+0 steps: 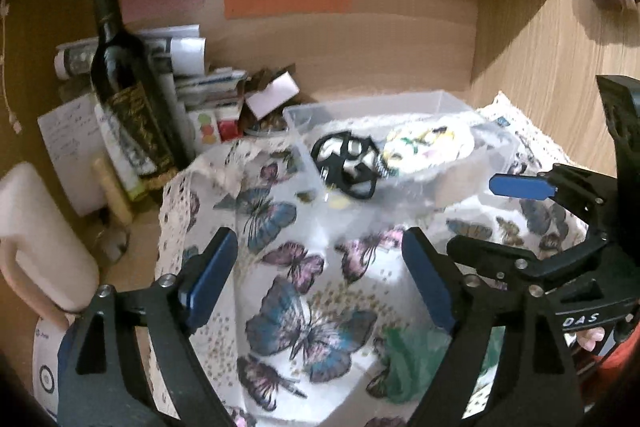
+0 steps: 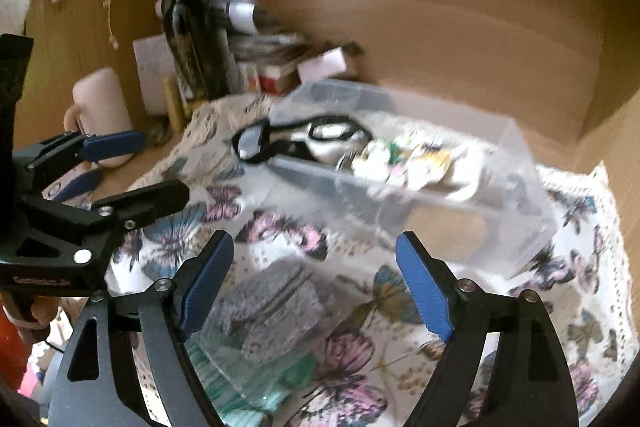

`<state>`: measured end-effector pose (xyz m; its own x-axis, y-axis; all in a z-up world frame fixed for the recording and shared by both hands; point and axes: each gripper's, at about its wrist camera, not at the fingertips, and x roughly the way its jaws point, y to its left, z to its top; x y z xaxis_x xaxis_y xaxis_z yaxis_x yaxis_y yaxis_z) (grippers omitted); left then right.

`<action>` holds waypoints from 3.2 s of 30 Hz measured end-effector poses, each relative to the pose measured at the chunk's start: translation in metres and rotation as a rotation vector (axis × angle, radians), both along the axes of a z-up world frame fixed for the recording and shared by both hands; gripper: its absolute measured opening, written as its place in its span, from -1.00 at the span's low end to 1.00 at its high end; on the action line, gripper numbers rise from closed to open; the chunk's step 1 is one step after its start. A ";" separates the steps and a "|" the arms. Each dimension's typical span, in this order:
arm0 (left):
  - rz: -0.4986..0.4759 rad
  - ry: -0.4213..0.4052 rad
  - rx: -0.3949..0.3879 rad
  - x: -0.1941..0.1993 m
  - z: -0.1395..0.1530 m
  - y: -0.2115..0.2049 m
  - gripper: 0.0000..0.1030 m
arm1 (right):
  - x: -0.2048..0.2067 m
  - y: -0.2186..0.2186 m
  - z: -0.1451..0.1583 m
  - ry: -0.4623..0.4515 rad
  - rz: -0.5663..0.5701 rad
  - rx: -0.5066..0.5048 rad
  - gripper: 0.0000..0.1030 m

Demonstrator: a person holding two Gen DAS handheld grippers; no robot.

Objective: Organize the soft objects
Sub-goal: 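Grasp the green cloth with the left gripper while the right grasps the bagged grey knit item, then carry the green cloth and bagged item into the clear box and open both grippers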

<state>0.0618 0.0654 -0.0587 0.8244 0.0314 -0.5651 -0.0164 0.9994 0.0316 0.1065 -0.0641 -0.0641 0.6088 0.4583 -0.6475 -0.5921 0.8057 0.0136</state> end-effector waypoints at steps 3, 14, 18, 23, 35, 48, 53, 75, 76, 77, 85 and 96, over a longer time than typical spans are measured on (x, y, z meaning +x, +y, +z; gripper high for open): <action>0.000 0.028 -0.004 -0.005 -0.010 0.003 0.64 | 0.000 0.005 -0.012 0.033 0.017 -0.034 0.58; -0.033 0.080 0.006 -0.018 -0.031 -0.007 0.65 | 0.007 0.009 -0.042 0.204 0.067 -0.080 -0.04; -0.051 0.100 -0.011 -0.021 -0.034 -0.012 0.66 | 0.004 -0.003 -0.033 0.191 0.042 -0.035 -0.46; -0.095 0.141 -0.020 -0.022 -0.042 -0.025 0.68 | -0.004 -0.026 -0.018 0.114 -0.020 -0.011 -0.50; -0.148 0.195 -0.114 -0.020 -0.056 -0.043 0.51 | -0.013 -0.062 0.003 0.027 -0.102 0.027 -0.50; -0.201 0.155 -0.110 -0.020 -0.036 -0.047 -0.77 | -0.019 -0.074 0.018 -0.024 -0.133 0.063 -0.50; -0.158 0.055 -0.120 -0.020 -0.006 -0.036 -0.78 | -0.017 -0.079 0.028 -0.057 -0.145 0.085 -0.50; -0.012 -0.166 -0.064 0.055 0.056 -0.017 -0.78 | 0.034 -0.066 0.080 -0.193 -0.176 0.144 -0.50; -0.009 -0.158 -0.071 0.060 0.054 -0.017 -0.78 | 0.039 -0.064 0.080 -0.187 -0.176 0.142 -0.50; -0.009 -0.150 -0.076 0.064 0.051 -0.017 -0.78 | 0.045 -0.060 0.078 -0.176 -0.172 0.139 -0.50; -0.003 -0.073 -0.109 0.102 0.024 -0.016 -0.78 | 0.080 -0.030 0.043 -0.073 -0.147 0.062 -0.50; -0.042 0.038 -0.098 0.122 -0.005 -0.026 -0.69 | 0.094 -0.011 0.012 0.000 -0.137 -0.062 -0.41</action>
<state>0.1838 0.0391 -0.0636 0.8018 -0.0602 -0.5946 0.0254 0.9974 -0.0667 0.2010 -0.0751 -0.0517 0.6631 0.3305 -0.6716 -0.4769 0.8781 -0.0386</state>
